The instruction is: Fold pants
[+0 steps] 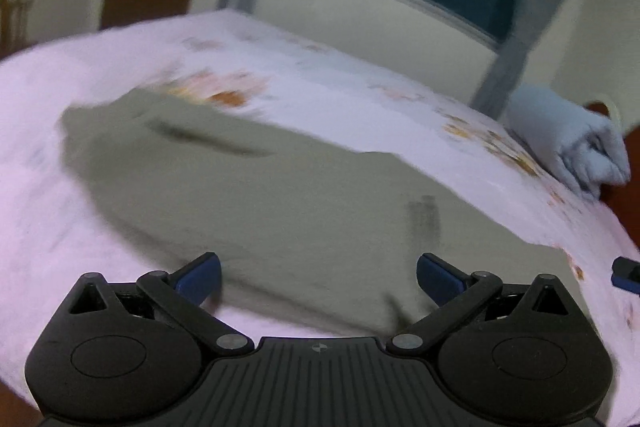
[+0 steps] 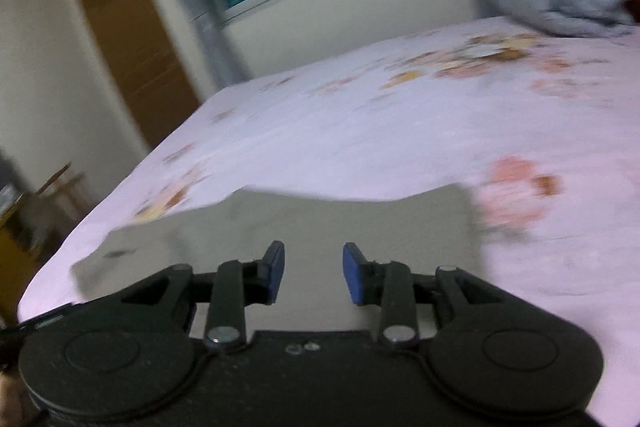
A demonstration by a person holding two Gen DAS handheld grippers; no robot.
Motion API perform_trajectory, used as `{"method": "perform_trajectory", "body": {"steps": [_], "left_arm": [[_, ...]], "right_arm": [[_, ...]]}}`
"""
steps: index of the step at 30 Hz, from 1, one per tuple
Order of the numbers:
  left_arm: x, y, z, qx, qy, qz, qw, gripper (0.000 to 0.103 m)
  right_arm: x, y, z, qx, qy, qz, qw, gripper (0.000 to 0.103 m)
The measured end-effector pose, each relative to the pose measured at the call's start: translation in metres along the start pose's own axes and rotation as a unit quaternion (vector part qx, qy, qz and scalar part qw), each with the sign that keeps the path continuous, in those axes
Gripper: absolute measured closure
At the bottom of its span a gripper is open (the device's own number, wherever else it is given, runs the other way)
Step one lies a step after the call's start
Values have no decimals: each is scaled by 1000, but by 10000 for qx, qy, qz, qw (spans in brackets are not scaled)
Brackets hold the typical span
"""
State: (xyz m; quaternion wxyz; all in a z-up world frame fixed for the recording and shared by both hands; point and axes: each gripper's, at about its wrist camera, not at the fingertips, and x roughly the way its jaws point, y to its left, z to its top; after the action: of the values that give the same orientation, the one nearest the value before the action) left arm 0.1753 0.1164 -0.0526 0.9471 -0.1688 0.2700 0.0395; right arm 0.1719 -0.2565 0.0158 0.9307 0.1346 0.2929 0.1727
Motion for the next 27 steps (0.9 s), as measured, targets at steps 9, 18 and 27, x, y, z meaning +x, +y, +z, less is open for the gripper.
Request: {"method": "perform_trajectory", "body": {"steps": [9,18,27], "left_arm": [[32,-86,-13,317,858,-400,9950,45],[47,-72,-17,-359,1005,-334,9937,67],[45,-65,-29,-324,984,-299,9942,84]], "right_arm": [[-50,-76,-26,639,-406,-593,9954,56],[-58,-101,-49,1076,-412,-521,9920,54],[-51,-97,-47,929,-280,-353,9947,49]]}}
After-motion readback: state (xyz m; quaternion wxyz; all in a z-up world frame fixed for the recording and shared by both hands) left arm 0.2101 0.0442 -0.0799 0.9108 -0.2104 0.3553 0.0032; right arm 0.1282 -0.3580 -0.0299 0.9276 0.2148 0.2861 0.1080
